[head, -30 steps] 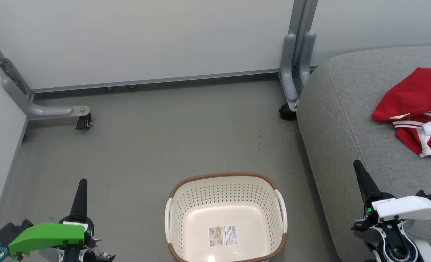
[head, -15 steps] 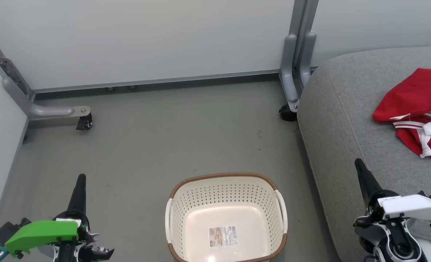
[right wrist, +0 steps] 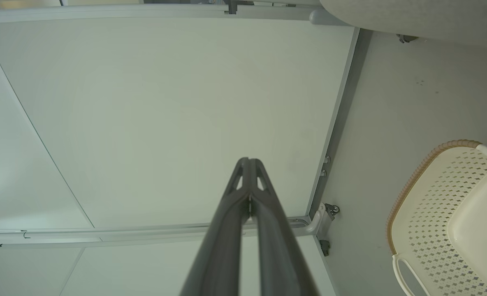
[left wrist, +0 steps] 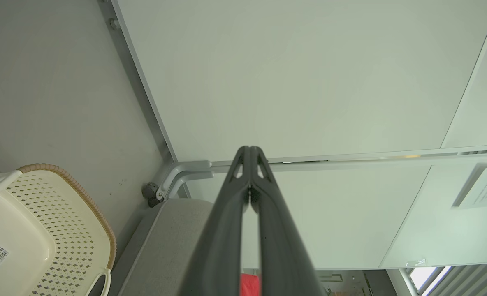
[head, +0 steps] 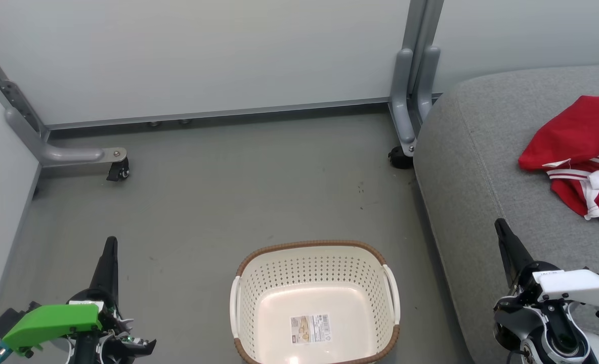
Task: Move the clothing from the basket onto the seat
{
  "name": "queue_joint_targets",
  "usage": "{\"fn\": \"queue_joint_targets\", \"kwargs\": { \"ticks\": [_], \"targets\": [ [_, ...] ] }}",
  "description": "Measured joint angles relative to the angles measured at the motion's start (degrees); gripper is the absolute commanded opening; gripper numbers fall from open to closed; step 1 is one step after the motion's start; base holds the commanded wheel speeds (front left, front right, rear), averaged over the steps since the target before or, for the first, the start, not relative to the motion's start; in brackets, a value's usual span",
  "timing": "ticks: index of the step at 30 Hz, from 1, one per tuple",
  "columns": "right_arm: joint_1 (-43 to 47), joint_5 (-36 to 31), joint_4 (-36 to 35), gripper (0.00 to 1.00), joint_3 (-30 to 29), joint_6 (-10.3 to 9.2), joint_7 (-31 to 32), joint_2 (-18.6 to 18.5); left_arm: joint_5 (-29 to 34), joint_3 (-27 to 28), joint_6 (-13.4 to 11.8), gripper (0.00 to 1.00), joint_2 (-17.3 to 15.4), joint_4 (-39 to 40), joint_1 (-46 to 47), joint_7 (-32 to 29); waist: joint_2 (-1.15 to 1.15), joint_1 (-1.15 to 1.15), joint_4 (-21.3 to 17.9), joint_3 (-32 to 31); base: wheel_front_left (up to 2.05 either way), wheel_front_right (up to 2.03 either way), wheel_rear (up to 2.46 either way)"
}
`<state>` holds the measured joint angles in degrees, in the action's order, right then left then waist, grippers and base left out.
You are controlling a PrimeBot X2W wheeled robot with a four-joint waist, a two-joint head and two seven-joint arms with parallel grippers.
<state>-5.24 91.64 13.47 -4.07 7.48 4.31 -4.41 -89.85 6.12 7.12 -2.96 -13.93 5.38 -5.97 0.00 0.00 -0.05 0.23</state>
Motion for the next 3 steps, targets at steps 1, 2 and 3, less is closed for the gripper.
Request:
{"fn": "queue_joint_targets", "kwargs": {
  "ticks": [1, 2, 3],
  "targets": [
    [-0.1, 0.4, 0.1, 0.0, -0.1, 0.0, 0.1, 0.0, -0.4, 0.1, 0.0, 0.0, 0.0, 0.0, 0.0, 0.0, 0.0, 0.0, 0.0, 0.0, 0.0, 0.0, 0.0],
    [-0.2, 0.7, 0.1, 0.0, -0.1, 0.0, 0.1, 0.0, -0.7, 0.1, 0.0, 0.0, 0.0, 0.0, 0.1, -0.1, 0.0, 0.0, 0.0, 0.0, 0.0, 0.0, 0.0],
    [-0.3, 1.1, 0.2, 0.0, -0.2, 0.0, 0.2, 0.0, -1.0, 0.2, 0.1, 0.0, 0.0, -0.1, 0.1, -0.2, 0.0, 0.0, 0.0, 0.0, 0.0, 0.0, 0.0]
  ]
}}
